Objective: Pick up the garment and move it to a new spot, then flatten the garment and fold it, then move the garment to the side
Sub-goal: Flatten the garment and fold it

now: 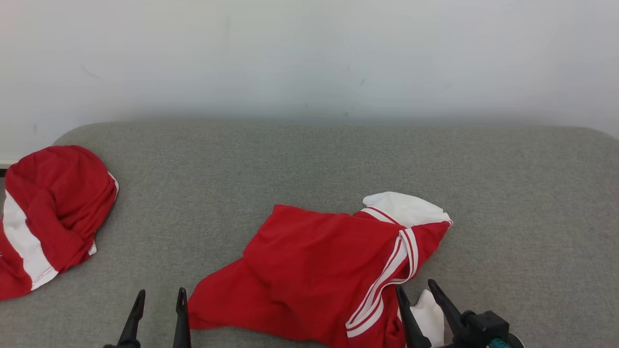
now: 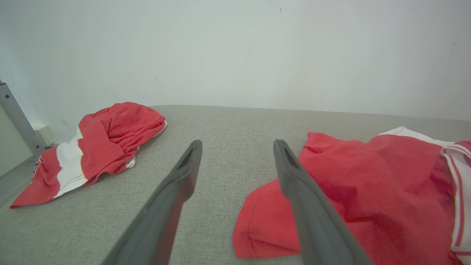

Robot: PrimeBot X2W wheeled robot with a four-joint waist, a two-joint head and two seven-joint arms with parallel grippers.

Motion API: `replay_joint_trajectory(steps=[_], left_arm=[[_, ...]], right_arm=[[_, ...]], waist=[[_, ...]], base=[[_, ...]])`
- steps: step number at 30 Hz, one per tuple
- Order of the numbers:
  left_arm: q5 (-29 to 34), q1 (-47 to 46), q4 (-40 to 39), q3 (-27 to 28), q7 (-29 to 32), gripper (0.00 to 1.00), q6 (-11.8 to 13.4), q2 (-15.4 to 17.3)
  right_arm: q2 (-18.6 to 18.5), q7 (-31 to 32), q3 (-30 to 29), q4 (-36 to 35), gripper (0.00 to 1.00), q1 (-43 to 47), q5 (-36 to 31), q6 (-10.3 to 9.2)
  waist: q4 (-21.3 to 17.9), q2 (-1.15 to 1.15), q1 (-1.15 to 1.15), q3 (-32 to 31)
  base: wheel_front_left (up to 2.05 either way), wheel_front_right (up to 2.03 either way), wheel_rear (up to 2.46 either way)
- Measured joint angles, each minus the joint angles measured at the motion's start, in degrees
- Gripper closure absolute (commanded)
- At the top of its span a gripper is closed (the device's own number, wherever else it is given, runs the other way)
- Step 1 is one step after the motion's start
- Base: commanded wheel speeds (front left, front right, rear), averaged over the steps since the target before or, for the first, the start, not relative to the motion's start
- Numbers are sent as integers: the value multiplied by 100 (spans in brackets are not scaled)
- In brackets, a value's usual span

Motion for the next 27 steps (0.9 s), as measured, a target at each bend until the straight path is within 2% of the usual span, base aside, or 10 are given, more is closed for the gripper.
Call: replay_joint_trajectory(steps=[8,10,11,12,13,14,27], left_arm=[[-246,120,157,-297,0,0,153,-5],[-387,127,229,-531,0,0,249,-5],[-400,102,236,-552,0,0,264,-7],[-419,78,236,-572,0,0,277,-7],[-425,69,235,-582,0,0,289,-5],[-431,67,236,-592,0,0,292,-7],[-532,-51,242,-609,0,0,336,-7]], right_arm=[[-3,55,-348,1172,0,-787,-99,0],[-18,331,-699,2394,0,-1738,-611,0],[-37,380,-739,2550,5,-1823,-705,0],[-49,370,-799,2668,53,-1889,-749,0],[-55,332,-847,2752,91,-1952,-753,0],[-67,294,-876,2829,100,-2011,-790,0],[-402,41,-901,3020,100,-3129,-905,0]], waist=[[244,0,0,-45],[437,0,1,79],[462,0,1,94],[488,0,1,110],[510,0,1,125],[531,0,1,140],[560,1,1,327]], base=[[0,0,0],[0,0,0],[0,0,0],[0,0,0],[0,0,0],[0,0,0],[0,0,0]])
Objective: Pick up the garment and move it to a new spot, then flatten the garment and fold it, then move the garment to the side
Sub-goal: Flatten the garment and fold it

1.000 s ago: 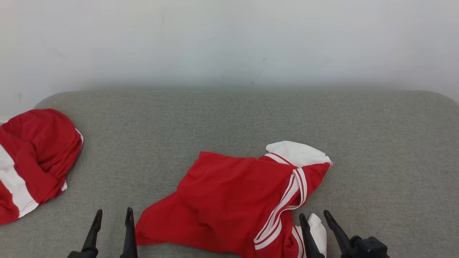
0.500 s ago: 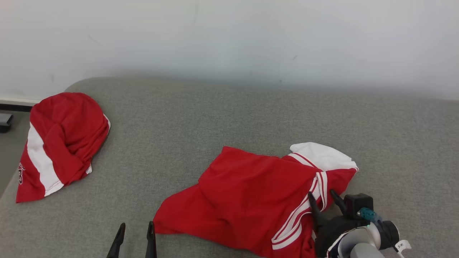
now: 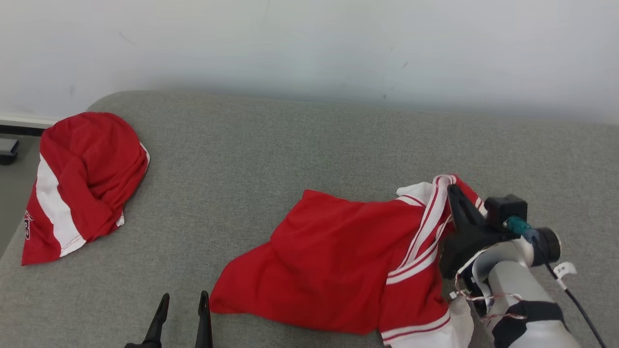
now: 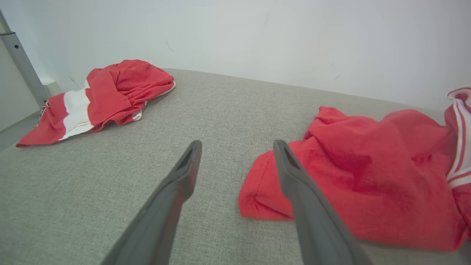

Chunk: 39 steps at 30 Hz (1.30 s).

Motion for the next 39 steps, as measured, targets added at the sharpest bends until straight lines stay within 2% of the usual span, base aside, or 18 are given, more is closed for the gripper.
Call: replay_joint_trajectory(steps=[9,12,13,14,15,18,23,29,35,39], left_arm=[[-71,-106,-2,-97,0,0,5,0],[-102,-130,12,-130,0,0,8,1],[-104,-136,20,-146,0,0,9,1],[-105,-148,27,-169,0,0,10,-1],[-112,-151,30,-185,0,0,12,-2],[-122,-143,40,-176,0,0,55,-1],[-129,-81,67,-136,0,0,55,-1],[-118,10,77,-122,0,0,47,-1],[-118,12,71,-155,0,0,11,-1],[-125,13,73,-197,0,0,25,-4]], right_arm=[[-488,-38,-24,-212,100,-769,120,0],[-698,-40,-75,118,100,-851,140,0],[-733,-38,-52,216,54,-850,190,0],[-800,-40,-31,324,35,-853,202,0],[-845,-38,9,397,0,-866,203,0],[-895,-40,5,261,0,-836,298,0],[-826,-41,208,-575,0,-283,452,0],[-556,-41,1125,-1426,0,804,587,0],[-661,142,2230,-1924,0,1508,560,0],[-788,467,2617,-2339,0,1695,627,0]], waist=[[87,0,0,122],[143,0,0,164],[166,0,0,173],[187,0,0,180],[205,0,0,181],[209,0,0,163],[87,0,0,62],[-106,0,-1,-126],[-295,0,-1,-215],[-323,0,-1,-218]], base=[[0,0,0],[0,0,0],[0,0,0],[0,0,0],[0,0,0],[0,0,0],[0,0,0],[0,0,0],[0,0,0],[0,0,0]])
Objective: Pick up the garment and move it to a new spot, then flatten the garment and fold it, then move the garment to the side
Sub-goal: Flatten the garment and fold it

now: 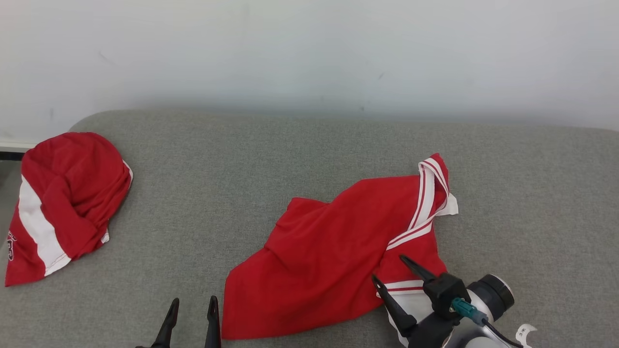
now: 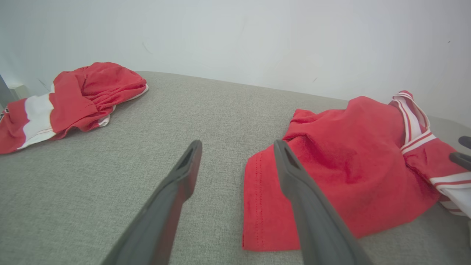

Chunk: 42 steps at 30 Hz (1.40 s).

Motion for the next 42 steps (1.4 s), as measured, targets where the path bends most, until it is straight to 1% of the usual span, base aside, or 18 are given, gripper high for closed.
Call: replay_joint_trajectory(steps=[3,9,14,15,16,17,22,27,29,30,31,32,37,42], left_arm=[[-35,8,18,-32,0,0,9,1],[-99,53,7,-54,0,0,40,1],[-134,91,3,-59,0,0,80,1],[-140,91,7,-66,0,0,80,1],[-146,90,7,-71,0,0,81,-1],[-163,89,8,-66,0,0,82,1],[-167,84,5,-30,0,0,82,1],[-167,88,2,21,0,0,82,1],[-166,93,3,36,0,0,81,1],[-166,94,7,45,0,0,80,1],[-166,95,10,45,0,0,78,1],[-166,96,10,43,0,0,77,1],[-175,93,16,-8,0,0,75,1],[-183,81,14,-96,0,0,85,1]], right_arm=[[-160,328,156,-259,0,131,-3,0],[-555,1010,432,-822,0,381,-408,0],[-745,1483,439,-1027,0,538,-714,0],[-747,1495,409,-1058,7,541,-754,0],[-759,1588,358,-1045,99,537,-865,0],[-754,1636,325,-1011,100,537,-877,0],[-698,1600,46,-937,100,471,-984,0],[-616,1450,-331,-944,100,456,-920,0],[-611,1397,-323,-998,100,525,-839,0],[-614,1357,-255,-1053,52,562,-838,0],[-614,1349,-158,-1128,9,597,-832,0],[-615,1352,-67,-1187,0,630,-801,0],[-624,1533,480,-1460,0,669,-906,0],[-665,1806,860,-1252,0,306,-1138,0]], waist=[[36,0,0,-17],[153,0,0,-37],[201,0,0,-19],[207,0,0,-15],[217,0,0,-8],[221,0,0,-7],[225,0,1,-6],[191,0,1,-17],[166,0,1,-26],[154,0,1,-32],[142,0,1,-39],[132,0,1,-46],[92,0,1,-51],[93,0,1,-16]], base=[[0,0,0],[0,0,0],[0,0,0],[0,0,0],[0,0,0],[0,0,0],[0,0,0],[0,0,0],[0,0,0],[0,0,0],[0,0,0],[0,0,0],[0,0,0],[0,0,0]])
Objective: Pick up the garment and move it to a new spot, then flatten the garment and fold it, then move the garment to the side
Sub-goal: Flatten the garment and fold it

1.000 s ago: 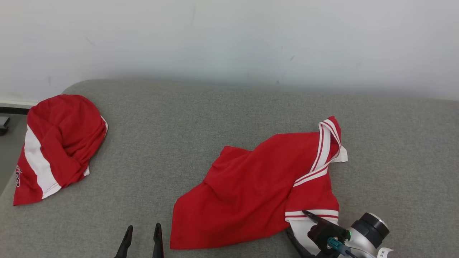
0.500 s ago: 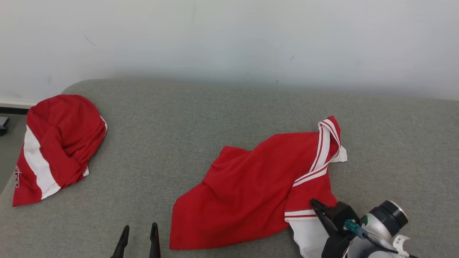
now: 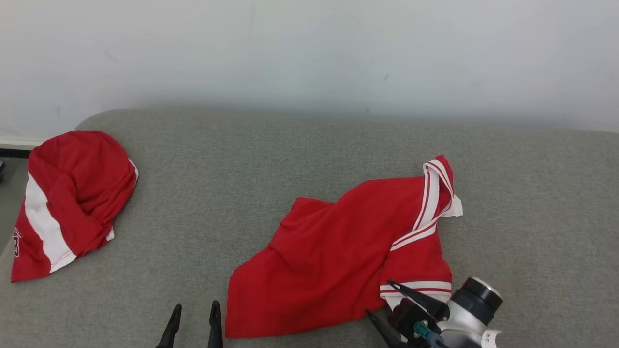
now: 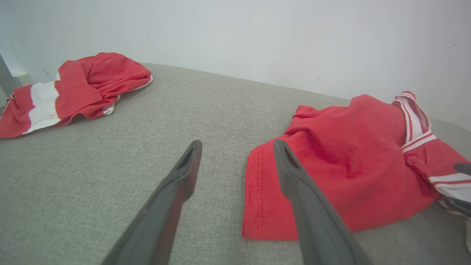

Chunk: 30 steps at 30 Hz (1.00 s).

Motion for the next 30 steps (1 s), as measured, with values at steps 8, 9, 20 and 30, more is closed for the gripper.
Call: replay_joint_trajectory(steps=[8,9,20,30], left_arm=[[-48,-19,10,4,0,0,-2,0],[-49,-19,11,2,0,0,0,0],[-92,-7,16,55,0,0,23,0],[-99,43,25,-5,0,0,37,0]], right_arm=[[9,307,88,710,32,-458,-160,0],[11,318,97,792,63,-491,-159,0],[160,-147,-491,873,100,-577,27,0],[714,-722,-2941,376,100,682,1199,0]], waist=[[121,0,0,59],[133,0,0,65],[123,0,0,26],[-126,0,0,-86]], base=[[0,0,0],[0,0,0],[0,0,0],[0,0,0]])
